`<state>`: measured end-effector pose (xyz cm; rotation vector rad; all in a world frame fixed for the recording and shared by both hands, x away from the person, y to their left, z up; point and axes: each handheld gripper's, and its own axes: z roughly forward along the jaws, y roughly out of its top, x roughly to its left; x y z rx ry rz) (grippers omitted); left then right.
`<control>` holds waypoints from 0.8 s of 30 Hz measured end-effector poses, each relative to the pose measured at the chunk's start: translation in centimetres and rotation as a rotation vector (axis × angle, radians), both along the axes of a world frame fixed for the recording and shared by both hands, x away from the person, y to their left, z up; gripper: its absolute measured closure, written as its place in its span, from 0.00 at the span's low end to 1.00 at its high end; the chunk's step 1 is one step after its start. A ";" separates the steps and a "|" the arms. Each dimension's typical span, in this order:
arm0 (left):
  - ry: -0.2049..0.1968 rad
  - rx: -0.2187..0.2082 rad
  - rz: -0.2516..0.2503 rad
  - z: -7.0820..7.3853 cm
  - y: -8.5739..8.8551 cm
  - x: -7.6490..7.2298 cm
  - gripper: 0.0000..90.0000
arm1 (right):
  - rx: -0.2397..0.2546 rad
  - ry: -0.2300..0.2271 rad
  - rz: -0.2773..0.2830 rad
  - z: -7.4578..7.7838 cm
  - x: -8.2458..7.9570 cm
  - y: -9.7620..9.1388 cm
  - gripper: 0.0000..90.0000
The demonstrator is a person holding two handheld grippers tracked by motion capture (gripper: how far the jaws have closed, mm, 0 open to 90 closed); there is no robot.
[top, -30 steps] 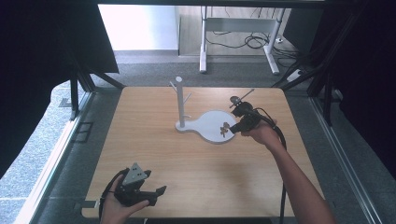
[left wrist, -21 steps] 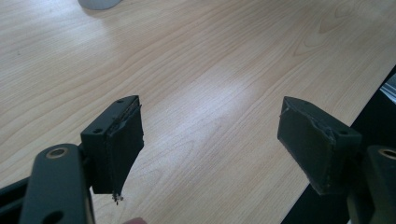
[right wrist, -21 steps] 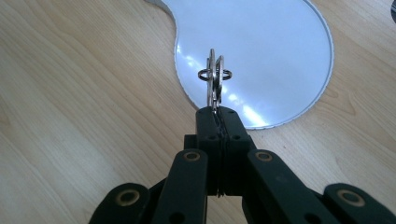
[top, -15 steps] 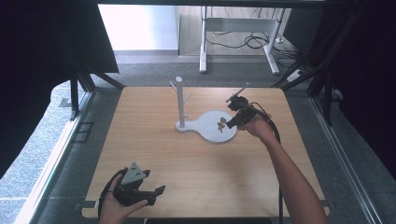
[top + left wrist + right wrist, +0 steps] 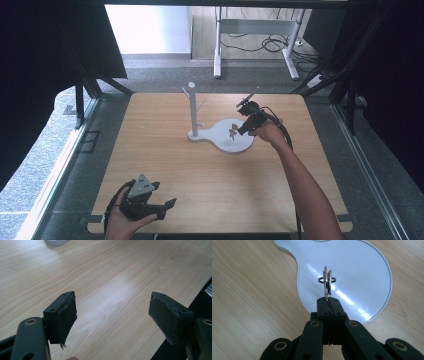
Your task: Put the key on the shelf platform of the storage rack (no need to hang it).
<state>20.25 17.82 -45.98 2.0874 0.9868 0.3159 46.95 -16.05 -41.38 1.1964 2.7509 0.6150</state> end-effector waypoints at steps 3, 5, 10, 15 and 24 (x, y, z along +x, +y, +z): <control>0.001 0.001 0.001 0.0 0.1 0.0 0.25 | 0.003 -0.001 -0.001 -0.2 0.5 0.2 0.99; 0.002 0.002 -0.002 -0.1 0.1 0.0 0.25 | 0.003 0.003 -0.007 -0.3 0.9 0.4 0.99; 0.001 0.003 -0.003 -0.1 0.1 0.1 0.25 | 0.006 0.010 -0.014 -1.0 1.6 0.6 0.99; 0.001 -0.001 0.001 0.0 0.2 0.0 0.25 | 0.005 0.023 -0.016 -1.9 1.8 0.9 0.99; 0.002 0.001 -0.002 -0.1 0.1 0.0 0.25 | 0.000 0.050 -0.023 -3.5 2.2 0.9 0.99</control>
